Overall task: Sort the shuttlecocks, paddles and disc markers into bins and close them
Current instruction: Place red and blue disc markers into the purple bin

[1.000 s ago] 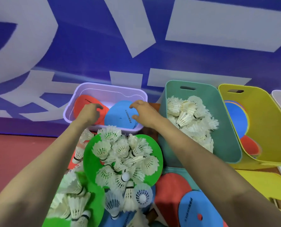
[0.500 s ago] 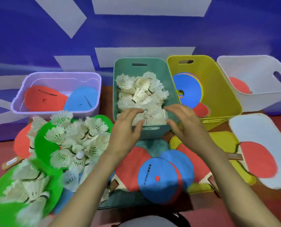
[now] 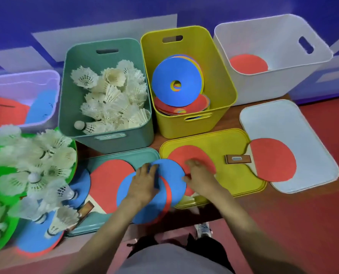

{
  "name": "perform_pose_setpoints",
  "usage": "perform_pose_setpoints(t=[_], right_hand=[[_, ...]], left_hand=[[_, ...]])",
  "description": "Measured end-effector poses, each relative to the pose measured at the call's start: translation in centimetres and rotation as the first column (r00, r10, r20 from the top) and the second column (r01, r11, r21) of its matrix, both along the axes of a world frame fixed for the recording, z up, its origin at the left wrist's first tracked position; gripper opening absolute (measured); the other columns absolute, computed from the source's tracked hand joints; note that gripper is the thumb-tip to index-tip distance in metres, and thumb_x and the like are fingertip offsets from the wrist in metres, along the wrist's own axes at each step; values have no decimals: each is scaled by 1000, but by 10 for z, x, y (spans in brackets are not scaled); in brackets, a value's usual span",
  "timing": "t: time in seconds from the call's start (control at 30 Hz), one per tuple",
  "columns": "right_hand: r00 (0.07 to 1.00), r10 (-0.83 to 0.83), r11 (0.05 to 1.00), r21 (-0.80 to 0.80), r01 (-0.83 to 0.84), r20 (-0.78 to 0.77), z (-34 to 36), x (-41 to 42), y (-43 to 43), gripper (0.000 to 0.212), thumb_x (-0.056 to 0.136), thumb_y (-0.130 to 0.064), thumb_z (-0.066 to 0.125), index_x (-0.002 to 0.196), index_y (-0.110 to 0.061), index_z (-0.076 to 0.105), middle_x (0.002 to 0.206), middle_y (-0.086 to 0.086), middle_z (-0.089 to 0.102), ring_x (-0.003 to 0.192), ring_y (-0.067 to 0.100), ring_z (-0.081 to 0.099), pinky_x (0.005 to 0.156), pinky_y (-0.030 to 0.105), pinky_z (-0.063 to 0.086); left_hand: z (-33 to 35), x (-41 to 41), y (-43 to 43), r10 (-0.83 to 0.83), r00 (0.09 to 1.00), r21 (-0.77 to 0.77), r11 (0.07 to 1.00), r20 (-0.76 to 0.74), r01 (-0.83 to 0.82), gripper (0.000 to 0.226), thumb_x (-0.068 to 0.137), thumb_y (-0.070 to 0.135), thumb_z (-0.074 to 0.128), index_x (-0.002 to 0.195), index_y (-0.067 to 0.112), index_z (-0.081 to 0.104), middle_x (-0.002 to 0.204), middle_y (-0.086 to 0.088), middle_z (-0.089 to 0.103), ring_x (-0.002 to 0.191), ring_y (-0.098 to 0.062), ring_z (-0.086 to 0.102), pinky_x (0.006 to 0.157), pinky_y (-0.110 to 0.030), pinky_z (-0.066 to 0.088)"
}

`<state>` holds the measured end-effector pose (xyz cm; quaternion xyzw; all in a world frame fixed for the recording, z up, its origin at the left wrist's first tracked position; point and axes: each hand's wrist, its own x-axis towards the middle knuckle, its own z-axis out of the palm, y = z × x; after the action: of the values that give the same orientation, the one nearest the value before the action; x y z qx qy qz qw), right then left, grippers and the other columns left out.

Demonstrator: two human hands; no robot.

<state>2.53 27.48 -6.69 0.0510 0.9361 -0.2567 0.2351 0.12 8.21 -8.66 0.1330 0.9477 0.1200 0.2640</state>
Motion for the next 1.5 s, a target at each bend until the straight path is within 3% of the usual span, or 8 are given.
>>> perform_pose_setpoints(t=[0.33,0.5,0.6,0.7,0.97,1.17,1.37,1.5], right_hand=[[956,231,962,191,-196,-181,-27,15,-35,52,84,-29,60,131,-19,41,133,5,35,120,26,33,94,38,37],[966,167,986,65,-157,-198,-26,13,-30,37,91,-27,53,127,-16,52,131,5,45,121,27,38,100,36,34],[975,20,954,-286,-84,-221,-1,13,-33,27,97,-24,49,114,-9,62,113,9,65,107,24,55,89,28,37],[989,-17,840,-539,-67,-149,36,13,-35,23,98,-27,46,103,-12,64,81,-5,64,75,2,57,66,21,39],[799,40,899,-327,-291,-600,123,-37,-43,28,89,-9,55,116,-16,62,106,3,69,89,21,63,76,33,49],[724,33,900,-295,-322,-689,172,-82,-76,29,90,-9,56,118,-16,62,119,-1,65,109,14,57,92,25,43],[721,-117,913,-360,-193,-683,196,-129,-135,47,85,-23,66,128,-18,49,119,1,59,100,13,55,88,25,43],[844,-198,856,-508,-98,-498,192,-150,-184,48,82,-12,69,124,-18,47,92,-14,55,71,14,59,74,35,53]], left_hand=[[6,-17,-8,-17,999,-163,987,-44,10,61,66,31,78,121,21,52,114,-5,43,113,-26,38,91,-35,27],[26,-14,-24,16,999,124,992,40,-21,23,72,14,72,91,21,61,92,-5,52,92,-29,55,79,-35,43],[54,-7,-36,81,994,282,954,76,-99,15,75,15,69,78,25,59,79,3,64,80,-18,59,74,-35,48],[87,0,-40,254,963,554,791,91,-261,16,79,3,69,77,16,61,64,16,61,64,8,55,61,-8,41],[147,-11,-55,575,812,816,514,-100,-264,5,83,20,69,85,23,65,79,14,66,75,0,57,70,-17,44],[178,-36,-94,495,850,819,554,-179,-150,14,95,25,51,100,32,62,97,21,67,93,4,59,83,-16,44],[190,-65,-142,671,684,944,-71,285,-323,18,93,11,53,108,10,62,92,3,67,79,-7,60,65,-24,48],[201,-85,-181,689,626,930,-253,367,-267,13,92,6,51,98,15,60,82,7,67,65,-3,60,48,-17,46]])
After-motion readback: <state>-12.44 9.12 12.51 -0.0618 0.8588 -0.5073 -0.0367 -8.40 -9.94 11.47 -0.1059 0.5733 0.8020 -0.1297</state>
